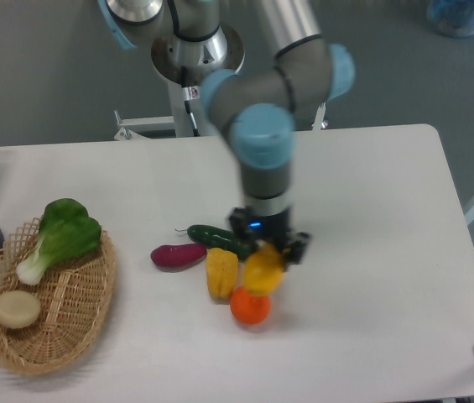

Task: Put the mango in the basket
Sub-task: 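Carry the held yellow mango across the table toward the wicker basket, then lower the mango into the basket beside the onion and open the gripper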

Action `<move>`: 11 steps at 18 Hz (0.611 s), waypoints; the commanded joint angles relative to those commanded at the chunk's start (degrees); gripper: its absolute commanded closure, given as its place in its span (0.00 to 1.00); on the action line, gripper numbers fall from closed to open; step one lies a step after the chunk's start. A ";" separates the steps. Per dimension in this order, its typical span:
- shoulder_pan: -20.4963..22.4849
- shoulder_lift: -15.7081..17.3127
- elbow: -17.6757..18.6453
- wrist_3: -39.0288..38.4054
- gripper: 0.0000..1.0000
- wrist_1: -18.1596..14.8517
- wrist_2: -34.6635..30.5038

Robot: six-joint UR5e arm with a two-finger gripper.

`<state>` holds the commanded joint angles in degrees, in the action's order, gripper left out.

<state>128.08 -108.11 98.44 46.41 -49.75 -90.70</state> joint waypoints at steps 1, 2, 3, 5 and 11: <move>-2.55 0.17 -0.35 -0.09 0.57 -0.17 -0.17; -4.49 0.96 -0.44 -0.70 0.57 0.00 -0.79; -6.07 1.31 -0.44 -1.32 0.57 0.61 -0.88; -8.71 1.14 -0.44 -1.85 0.57 2.45 -0.88; -13.64 -3.51 -1.23 -13.86 0.57 7.90 -0.70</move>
<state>114.44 -111.61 97.21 32.55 -41.85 -91.41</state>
